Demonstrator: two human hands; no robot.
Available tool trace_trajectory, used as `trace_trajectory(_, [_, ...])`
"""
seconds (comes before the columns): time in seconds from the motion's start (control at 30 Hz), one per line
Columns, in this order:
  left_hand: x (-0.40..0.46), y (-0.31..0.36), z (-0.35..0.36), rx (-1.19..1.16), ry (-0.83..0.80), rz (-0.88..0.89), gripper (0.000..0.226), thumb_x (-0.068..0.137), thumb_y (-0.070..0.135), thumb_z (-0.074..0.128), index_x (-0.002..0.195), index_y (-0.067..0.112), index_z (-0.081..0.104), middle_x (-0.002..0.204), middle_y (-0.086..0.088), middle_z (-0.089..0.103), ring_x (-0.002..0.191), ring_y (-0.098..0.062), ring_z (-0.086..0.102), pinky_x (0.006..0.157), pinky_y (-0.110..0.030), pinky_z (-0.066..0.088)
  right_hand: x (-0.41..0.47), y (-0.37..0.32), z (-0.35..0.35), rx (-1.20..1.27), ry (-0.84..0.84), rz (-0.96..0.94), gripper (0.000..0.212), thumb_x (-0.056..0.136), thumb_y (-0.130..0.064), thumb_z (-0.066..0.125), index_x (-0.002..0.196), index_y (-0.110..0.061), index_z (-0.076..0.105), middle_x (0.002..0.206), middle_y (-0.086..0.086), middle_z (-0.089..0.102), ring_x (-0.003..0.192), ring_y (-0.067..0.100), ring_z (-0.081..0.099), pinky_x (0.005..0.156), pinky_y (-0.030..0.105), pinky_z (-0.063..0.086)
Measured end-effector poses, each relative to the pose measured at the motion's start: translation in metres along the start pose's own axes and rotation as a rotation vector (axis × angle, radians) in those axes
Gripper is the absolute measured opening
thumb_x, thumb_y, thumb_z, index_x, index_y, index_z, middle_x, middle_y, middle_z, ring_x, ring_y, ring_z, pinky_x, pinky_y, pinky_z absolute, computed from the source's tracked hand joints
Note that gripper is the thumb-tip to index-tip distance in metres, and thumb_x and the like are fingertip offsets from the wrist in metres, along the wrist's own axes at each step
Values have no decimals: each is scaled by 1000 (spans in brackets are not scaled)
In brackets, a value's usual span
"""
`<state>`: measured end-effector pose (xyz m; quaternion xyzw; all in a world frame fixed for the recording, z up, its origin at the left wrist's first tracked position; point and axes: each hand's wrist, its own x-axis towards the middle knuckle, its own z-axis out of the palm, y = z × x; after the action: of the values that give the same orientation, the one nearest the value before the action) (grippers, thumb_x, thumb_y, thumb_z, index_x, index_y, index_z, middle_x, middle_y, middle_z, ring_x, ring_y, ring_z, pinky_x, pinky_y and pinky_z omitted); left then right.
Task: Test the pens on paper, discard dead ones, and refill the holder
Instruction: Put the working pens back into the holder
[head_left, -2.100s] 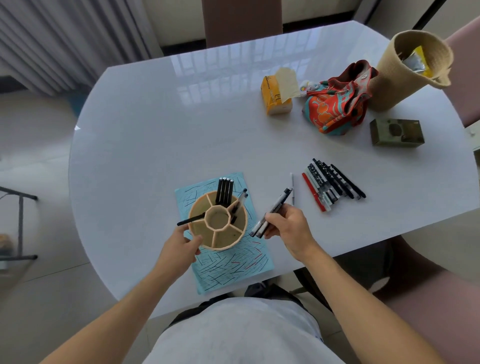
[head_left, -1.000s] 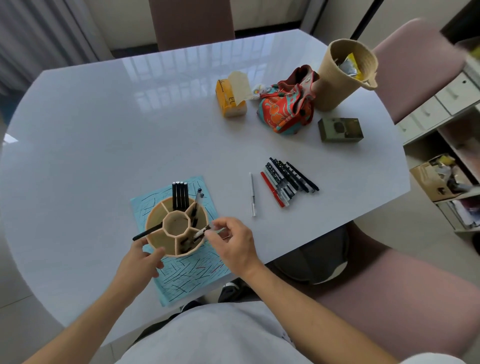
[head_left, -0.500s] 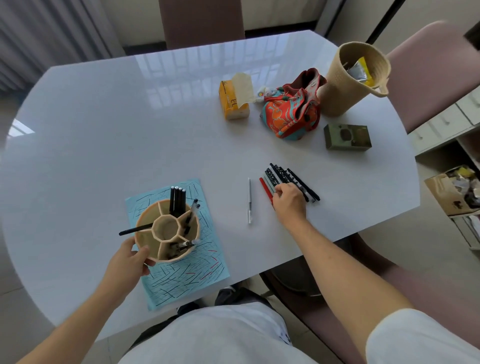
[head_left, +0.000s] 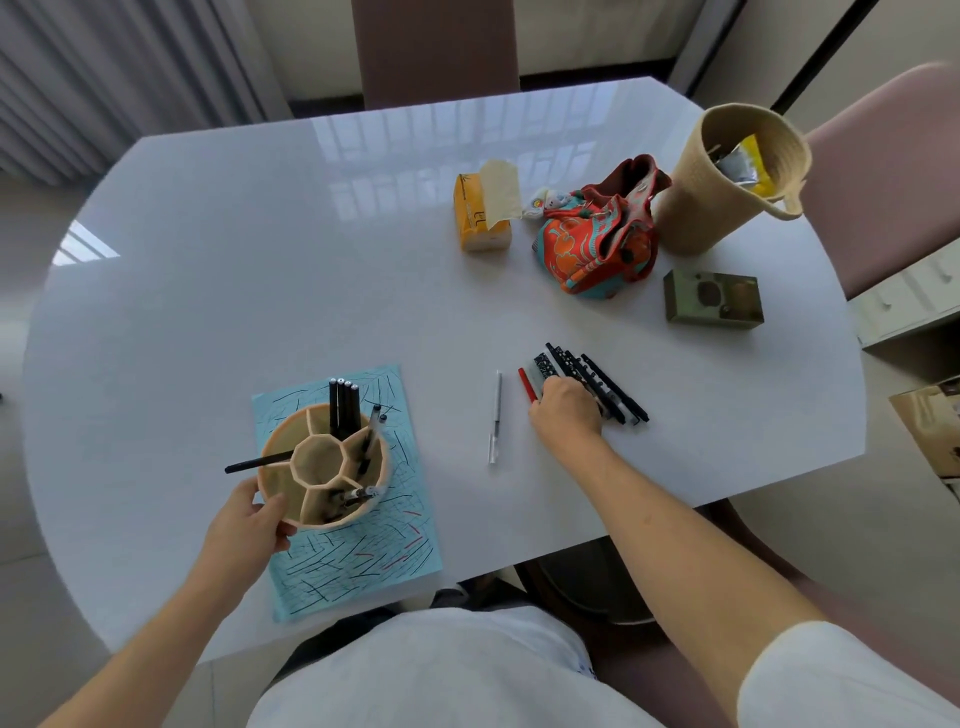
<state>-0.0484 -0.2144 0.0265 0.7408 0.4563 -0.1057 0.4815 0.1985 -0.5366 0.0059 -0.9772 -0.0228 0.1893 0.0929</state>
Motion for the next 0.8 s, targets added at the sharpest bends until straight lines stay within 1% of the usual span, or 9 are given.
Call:
trace_trajectory(0.17, [-2,-2,4,-33,23,1,17,103,22,51,119,21,55,78,-16,71,66,-28,66,62,-37,55,3,-3,-1,88,-39,30,19,91,-14,60,104,-3,66,107,16,71,99,33,69,71,31,50])
trace_trajectory(0.23, [-3,-3,5,-50,26,-2,17,102,22,51,118,20,56,77,-16,71,64,-27,65,61,-37,56,4,-6,-4,131,-59,49,19,86,-14,63,102,-3,65,105,16,71,97,33,69,68,28,48])
trace_trajectory(0.37, [-3,-4,6,-64,22,-5,17,102,21,50,118,21,56,77,-16,71,64,-26,65,61,-37,56,5,-12,-8,145,-104,78,15,79,-17,68,88,-8,60,95,13,71,80,31,65,60,27,44])
trace_trajectory(0.4, [-3,-3,6,-67,19,-3,17,102,22,50,118,21,56,78,-16,71,64,-26,65,62,-37,57,4,-14,-8,141,-104,85,15,80,-19,68,87,-9,59,94,13,71,79,31,65,59,27,45])
trace_trajectory(0.5, [-1,-4,4,-62,3,0,16,103,24,50,118,24,55,79,-15,71,66,-26,66,64,-39,58,2,-16,-9,121,-94,85,14,83,-20,66,89,-9,60,97,14,71,85,33,68,61,29,45])
trace_trajectory(0.6, [0,-3,3,-67,-13,2,19,103,24,51,121,24,54,80,-13,72,68,-26,67,61,-35,55,0,-21,-11,140,-58,58,15,83,-18,65,94,-7,63,99,14,71,93,33,69,65,30,47])
trace_trajectory(0.7, [2,-4,1,-76,-31,1,19,103,24,51,122,24,54,81,-13,71,70,-25,67,60,-31,54,-2,-34,-9,223,-87,47,17,85,-20,66,91,-5,65,98,15,71,88,30,65,67,28,43])
trace_trajectory(0.8, [4,-2,-2,-73,-58,14,17,103,24,51,120,25,54,82,-12,71,71,-26,68,63,-34,56,-4,-47,0,231,-152,58,21,87,-20,66,96,-2,70,100,17,73,82,28,63,65,26,41])
